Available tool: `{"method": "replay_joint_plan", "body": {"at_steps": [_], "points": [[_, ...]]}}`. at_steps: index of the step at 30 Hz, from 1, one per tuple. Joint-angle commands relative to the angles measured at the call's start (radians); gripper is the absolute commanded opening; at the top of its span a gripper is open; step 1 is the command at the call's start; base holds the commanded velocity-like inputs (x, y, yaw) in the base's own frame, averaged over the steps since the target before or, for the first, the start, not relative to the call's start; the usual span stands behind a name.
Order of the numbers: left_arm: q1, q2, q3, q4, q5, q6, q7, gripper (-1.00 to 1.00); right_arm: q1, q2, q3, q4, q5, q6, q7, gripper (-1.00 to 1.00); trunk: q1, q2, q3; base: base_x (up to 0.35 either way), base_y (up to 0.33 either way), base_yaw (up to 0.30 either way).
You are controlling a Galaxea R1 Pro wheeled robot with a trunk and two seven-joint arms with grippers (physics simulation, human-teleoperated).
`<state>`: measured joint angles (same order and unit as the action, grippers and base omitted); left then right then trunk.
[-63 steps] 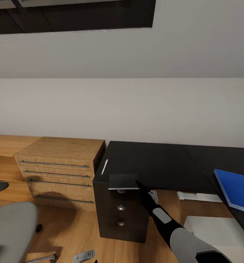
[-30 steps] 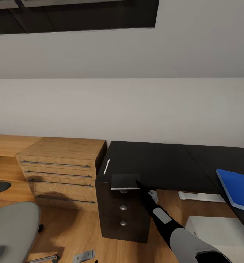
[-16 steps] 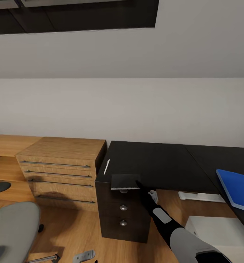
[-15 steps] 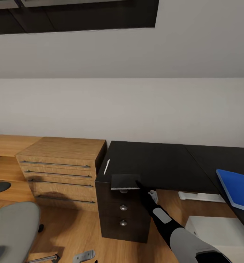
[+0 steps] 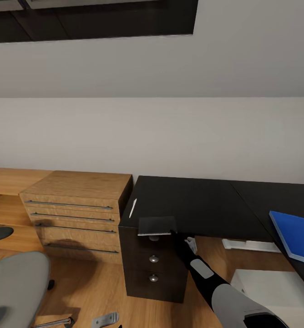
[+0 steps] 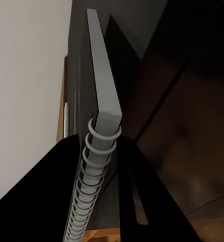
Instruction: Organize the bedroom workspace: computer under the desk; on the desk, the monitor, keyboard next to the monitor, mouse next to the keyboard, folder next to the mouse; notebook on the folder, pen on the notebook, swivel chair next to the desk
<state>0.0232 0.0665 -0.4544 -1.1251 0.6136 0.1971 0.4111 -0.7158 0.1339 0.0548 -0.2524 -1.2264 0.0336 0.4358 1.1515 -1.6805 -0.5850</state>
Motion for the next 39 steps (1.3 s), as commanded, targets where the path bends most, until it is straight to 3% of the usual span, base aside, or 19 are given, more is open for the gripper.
{"method": "replay_joint_plan", "body": {"at_steps": [1,4,21,30,39], "points": [[0.0,0.001,-0.003,-0.002,0.007,0.003,0.007,1.0,-0.001,0.0,0.007,0.001,-0.012,0.003,0.003,-1.0,0.0,0.0,-0.001,0.0,0.0,0.0],[0.0,0.001,-0.003,-0.002,0.007,0.003,0.006,1.0,-0.001,0.0,0.007,0.001,-0.012,0.003,0.003,-1.0,0.0,0.0,-0.001,0.0,0.0,0.0],[0.0,0.001,-0.006,-0.002,0.011,0.004,0.01,1.0,-0.001,-0.001,0.01,-0.012,-0.009,0.001,0.004,-1.0,-0.065,0.119,0.052,0.0,0.0,0.0],[0.0,-0.001,-0.007,0.036,0.008,0.004,0.008,1.0,-0.001,-0.005,0.012,-0.103,-0.002,0.004,0.005,-1.0,-0.092,0.168,0.074,0.0,0.0,0.0],[0.0,-0.001,-0.007,0.053,0.006,0.004,0.006,1.0,-0.001,-0.065,0.003,-0.22,-0.011,0.009,0.006,-1.0,-0.092,0.168,0.074,0.0,-0.014,0.0]]}}
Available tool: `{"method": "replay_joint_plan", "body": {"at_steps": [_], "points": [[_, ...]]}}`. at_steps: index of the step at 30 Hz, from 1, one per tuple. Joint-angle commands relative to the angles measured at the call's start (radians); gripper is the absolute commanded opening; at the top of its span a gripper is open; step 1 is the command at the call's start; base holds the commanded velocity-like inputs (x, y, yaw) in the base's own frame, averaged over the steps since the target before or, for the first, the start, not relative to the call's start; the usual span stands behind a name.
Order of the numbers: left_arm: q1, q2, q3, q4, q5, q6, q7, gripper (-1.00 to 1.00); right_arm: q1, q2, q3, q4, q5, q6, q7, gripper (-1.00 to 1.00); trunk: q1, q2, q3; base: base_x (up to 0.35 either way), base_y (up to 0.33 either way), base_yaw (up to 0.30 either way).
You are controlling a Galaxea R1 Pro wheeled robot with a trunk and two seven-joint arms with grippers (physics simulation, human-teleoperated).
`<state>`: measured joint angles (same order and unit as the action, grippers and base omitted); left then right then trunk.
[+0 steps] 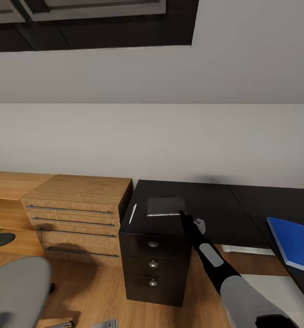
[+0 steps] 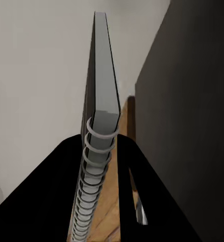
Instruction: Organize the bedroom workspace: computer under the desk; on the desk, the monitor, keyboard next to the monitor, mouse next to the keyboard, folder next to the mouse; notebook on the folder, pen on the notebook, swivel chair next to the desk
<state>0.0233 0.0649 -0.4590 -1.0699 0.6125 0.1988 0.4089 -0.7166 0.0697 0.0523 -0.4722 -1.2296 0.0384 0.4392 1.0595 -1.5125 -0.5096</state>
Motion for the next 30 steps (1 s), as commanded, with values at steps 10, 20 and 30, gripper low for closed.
{"method": "replay_joint_plan", "body": {"at_steps": [10,20,30], "points": [[0.0,0.001,-0.003,-0.001,0.009,0.004,0.009,1.0,0.0,-0.062,0.003,-0.055,-0.011,0.004,0.0,-1.0,0.0,0.0,-0.001,0.0,-0.246,-0.004],[0.0,0.001,-0.003,0.001,0.009,0.004,0.01,1.0,0.0,-0.104,-0.123,-0.076,-0.012,0.023,-0.019,-1.0,0.0,0.0,-0.001,0.0,-0.046,-0.202],[0.0,0.001,-0.003,0.001,0.009,0.002,0.01,1.0,0.0,-0.125,-0.193,-0.084,-0.012,0.052,-0.064,-1.0,0.0,0.0,-0.001,0.0,-0.001,-0.266]]}}
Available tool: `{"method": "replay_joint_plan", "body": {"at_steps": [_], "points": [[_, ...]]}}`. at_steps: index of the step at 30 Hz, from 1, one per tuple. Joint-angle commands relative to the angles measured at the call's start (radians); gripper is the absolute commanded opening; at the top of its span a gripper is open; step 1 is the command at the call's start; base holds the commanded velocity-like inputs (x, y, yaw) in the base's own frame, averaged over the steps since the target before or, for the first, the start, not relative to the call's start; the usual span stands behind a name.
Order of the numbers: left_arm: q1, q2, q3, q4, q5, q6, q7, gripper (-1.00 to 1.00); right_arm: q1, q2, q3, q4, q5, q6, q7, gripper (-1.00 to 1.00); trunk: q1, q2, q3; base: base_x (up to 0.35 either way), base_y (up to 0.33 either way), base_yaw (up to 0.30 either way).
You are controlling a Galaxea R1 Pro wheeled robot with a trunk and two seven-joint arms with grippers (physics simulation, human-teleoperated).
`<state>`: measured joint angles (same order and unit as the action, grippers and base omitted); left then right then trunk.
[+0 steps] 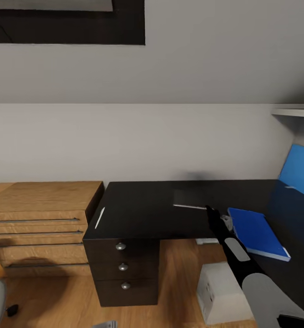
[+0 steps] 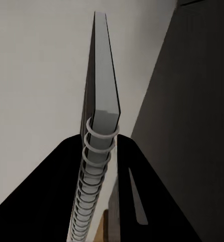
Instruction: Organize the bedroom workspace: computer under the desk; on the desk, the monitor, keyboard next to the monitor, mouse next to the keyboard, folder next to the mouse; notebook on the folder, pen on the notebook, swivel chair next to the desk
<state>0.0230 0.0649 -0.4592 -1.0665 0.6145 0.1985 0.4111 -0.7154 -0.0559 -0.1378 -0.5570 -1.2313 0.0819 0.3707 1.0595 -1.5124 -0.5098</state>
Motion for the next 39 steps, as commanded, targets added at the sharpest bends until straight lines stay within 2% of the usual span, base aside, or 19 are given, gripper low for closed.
{"method": "replay_joint_plan", "body": {"at_steps": [1,8,22,26,39], "points": [[0.0,0.001,-0.002,-0.003,0.007,0.003,0.008,1.0,-0.001,-0.002,-0.01,0.0,-0.011,0.01,-0.004,-1.0,0.0,-0.001,-0.001,0.0,0.0,-0.267],[0.0,0.001,-0.002,-0.003,0.007,0.002,0.008,1.0,-0.001,-0.006,-0.052,0.0,-0.01,0.012,-0.022,-1.0,0.0,-0.001,-0.001,0.0,0.0,-0.267],[0.0,0.001,-0.002,-0.002,0.008,0.002,0.008,1.0,-0.001,-0.013,-0.065,0.002,-0.01,0.01,-0.043,-1.0,0.0,-0.001,-0.001,0.0,0.0,-0.267],[0.0,0.001,-0.002,-0.002,0.008,0.002,0.008,1.0,-0.001,-0.012,-0.081,0.002,-0.01,0.009,-0.043,-1.0,0.0,-0.001,-0.001,0.0,0.0,-0.247],[0.0,0.001,-0.002,-0.003,0.008,0.002,0.008,1.0,-0.001,-0.008,-0.098,0.002,-0.01,0.007,-0.041,-1.0,0.0,-0.001,-0.001,0.0,0.0,-0.122]]}}
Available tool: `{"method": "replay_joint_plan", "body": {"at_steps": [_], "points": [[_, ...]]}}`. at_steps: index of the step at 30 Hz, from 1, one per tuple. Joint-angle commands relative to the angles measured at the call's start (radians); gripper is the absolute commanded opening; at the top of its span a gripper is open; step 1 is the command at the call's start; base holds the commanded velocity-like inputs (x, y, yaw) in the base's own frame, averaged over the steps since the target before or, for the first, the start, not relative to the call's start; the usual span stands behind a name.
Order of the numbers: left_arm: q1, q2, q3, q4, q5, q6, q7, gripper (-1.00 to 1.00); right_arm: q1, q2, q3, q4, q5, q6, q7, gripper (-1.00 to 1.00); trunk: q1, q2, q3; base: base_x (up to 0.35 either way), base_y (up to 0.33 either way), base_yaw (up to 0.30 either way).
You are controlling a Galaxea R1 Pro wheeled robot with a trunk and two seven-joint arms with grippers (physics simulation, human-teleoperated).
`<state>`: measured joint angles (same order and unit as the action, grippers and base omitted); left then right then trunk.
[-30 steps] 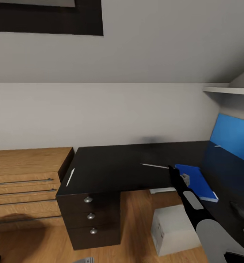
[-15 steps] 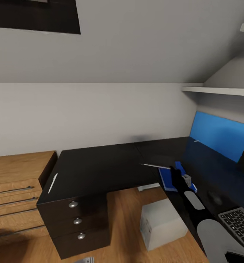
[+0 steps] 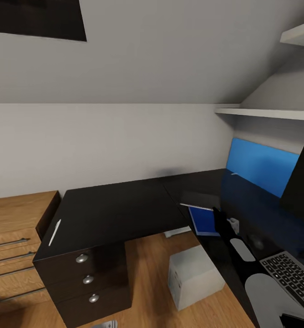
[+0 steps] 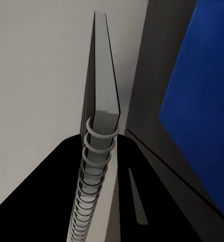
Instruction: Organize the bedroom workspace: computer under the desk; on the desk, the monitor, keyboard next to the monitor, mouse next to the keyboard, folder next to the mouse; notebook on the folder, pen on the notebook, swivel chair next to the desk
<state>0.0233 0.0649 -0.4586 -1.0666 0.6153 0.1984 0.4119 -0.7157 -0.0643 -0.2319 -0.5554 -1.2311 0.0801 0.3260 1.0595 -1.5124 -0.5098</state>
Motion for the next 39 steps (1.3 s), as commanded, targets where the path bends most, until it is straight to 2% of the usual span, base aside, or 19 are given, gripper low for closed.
{"method": "replay_joint_plan", "body": {"at_steps": [1,24,31,34,39], "points": [[0.0,0.001,-0.003,-0.003,0.007,0.003,0.008,1.0,-0.001,0.002,-0.003,0.001,-0.012,0.009,0.006,-1.0,0.0,-0.001,-0.001,0.0,0.0,-0.01],[0.0,0.001,-0.003,-0.002,0.007,0.003,0.008,1.0,-0.001,-0.004,-0.005,0.0,-0.007,-0.006,0.017,-1.0,0.0,-0.001,-0.001,0.0,0.0,-0.001],[0.0,0.001,-0.003,-0.002,0.007,0.003,0.008,1.0,-0.001,-0.003,-0.005,0.002,-0.006,-0.082,-0.001,-1.0,0.0,-0.001,-0.001,0.0,0.0,0.0],[0.0,0.001,-0.003,-0.002,0.007,0.003,0.008,1.0,-0.001,-0.002,-0.003,0.003,-0.006,-0.147,-0.024,-1.0,0.0,-0.001,-0.001,0.0,0.0,0.0],[0.0,0.001,-0.003,-0.003,0.006,0.003,0.008,1.0,-0.001,-0.001,-0.002,0.003,-0.004,-0.162,-0.032,-1.0,0.0,-0.001,-0.001,0.0,0.0,0.0]]}}
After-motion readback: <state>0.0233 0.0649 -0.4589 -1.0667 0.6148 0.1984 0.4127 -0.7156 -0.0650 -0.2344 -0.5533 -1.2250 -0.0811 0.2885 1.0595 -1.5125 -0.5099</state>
